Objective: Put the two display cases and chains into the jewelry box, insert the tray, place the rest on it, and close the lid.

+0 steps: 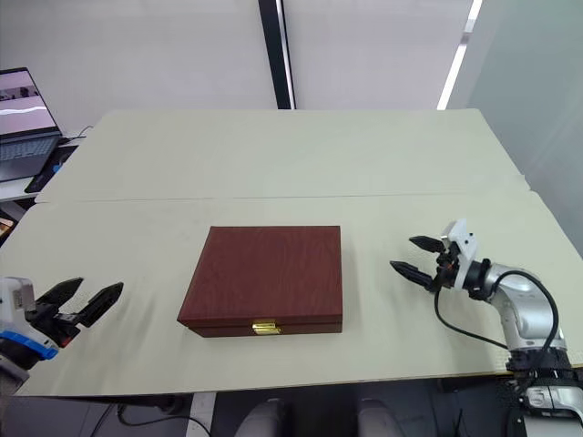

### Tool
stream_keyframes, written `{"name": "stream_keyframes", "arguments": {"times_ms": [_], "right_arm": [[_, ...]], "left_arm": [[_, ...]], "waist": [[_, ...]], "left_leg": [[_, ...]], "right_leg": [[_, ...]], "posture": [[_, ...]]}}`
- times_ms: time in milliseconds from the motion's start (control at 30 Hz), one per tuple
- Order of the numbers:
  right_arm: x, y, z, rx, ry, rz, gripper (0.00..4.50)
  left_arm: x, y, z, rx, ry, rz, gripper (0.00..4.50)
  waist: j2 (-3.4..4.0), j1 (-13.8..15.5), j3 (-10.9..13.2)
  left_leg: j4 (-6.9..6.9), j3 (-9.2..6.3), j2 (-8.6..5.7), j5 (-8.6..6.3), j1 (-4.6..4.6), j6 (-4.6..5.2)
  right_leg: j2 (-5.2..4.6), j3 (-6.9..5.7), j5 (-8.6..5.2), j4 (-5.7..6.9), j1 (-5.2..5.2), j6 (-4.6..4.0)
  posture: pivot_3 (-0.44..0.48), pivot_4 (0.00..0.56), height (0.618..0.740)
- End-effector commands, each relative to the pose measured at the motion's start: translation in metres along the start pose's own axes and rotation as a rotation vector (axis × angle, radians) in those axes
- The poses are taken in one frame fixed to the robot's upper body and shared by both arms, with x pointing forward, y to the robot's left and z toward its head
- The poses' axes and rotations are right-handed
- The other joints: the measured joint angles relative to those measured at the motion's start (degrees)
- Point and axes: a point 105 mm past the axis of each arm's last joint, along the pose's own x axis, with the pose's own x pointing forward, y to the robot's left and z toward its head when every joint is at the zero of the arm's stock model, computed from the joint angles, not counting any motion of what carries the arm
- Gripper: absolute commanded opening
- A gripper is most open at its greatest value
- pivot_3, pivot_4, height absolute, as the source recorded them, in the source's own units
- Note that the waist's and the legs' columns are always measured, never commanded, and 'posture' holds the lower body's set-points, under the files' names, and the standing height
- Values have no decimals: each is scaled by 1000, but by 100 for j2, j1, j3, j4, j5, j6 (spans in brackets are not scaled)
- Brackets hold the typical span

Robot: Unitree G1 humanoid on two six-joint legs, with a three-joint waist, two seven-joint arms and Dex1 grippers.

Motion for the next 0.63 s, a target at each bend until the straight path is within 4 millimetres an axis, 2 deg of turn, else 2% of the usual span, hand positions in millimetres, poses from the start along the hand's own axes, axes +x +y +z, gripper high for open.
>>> {"name": "stream_keyframes", "arguments": {"times_ms": [33,133,300,633], "right_arm": [[-13,-8,5,-41,0,-49,4489],[-20,-12,1,-42,30,-63,4489],[-28,-16,-9,-41,80,-64,4489],[-30,-21,-16,-32,85,-80,4489]], "left_arm": [[1,9,4,36,-5,-9,4500],[-1,10,0,62,21,-19,4500],[-3,17,5,124,36,22,4500],[-5,6,10,84,56,-5,4500]], "waist": [[0,-2,0],[0,-18,0],[-1,3,0],[0,-2,0]], "left_leg": [[0,-2,0,0,0,0],[-1,0,2,0,0,0],[-1,-3,1,0,-1,0],[-1,-3,2,0,0,0]], "right_leg": [[0,-3,0,1,0,0],[1,0,0,2,0,0],[-1,-2,0,0,1,0],[-2,-2,0,1,2,0]], "posture": [[0,150,740],[0,150,740],[0,150,740],[0,150,740]]}}
